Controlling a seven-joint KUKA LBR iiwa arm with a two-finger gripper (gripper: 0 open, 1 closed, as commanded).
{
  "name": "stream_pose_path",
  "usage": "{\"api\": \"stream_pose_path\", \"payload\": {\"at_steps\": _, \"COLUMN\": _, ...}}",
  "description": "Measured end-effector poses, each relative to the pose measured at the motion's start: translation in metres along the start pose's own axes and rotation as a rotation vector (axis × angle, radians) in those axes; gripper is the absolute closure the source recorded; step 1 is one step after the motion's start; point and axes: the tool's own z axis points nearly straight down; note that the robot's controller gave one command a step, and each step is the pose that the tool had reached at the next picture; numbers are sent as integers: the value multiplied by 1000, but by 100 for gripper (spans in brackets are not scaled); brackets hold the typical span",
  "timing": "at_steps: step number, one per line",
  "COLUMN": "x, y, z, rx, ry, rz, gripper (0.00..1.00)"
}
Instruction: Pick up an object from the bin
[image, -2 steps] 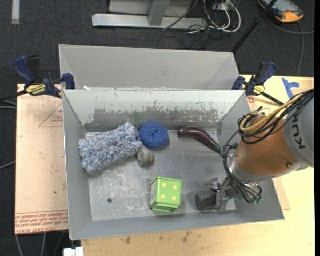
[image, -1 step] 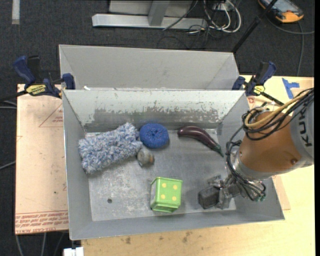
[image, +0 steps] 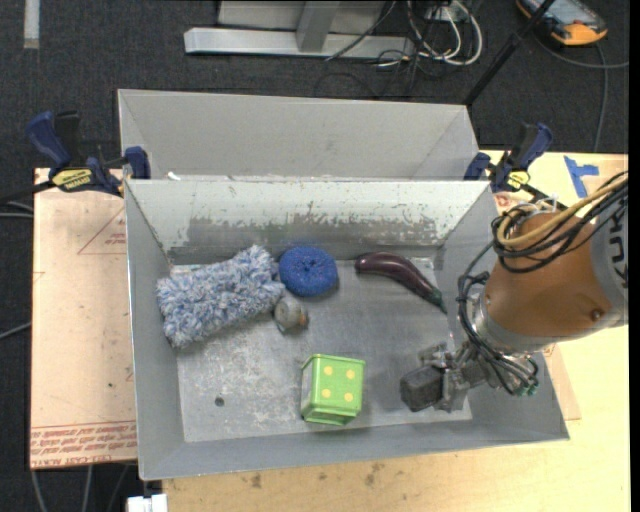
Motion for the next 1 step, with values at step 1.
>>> {"api": "stream_pose_path", "payload": {"at_steps": 1, "x": 0, "y": 0, "z": -16, "rx": 2, "ry": -6, "rz": 1, "gripper": 100}}
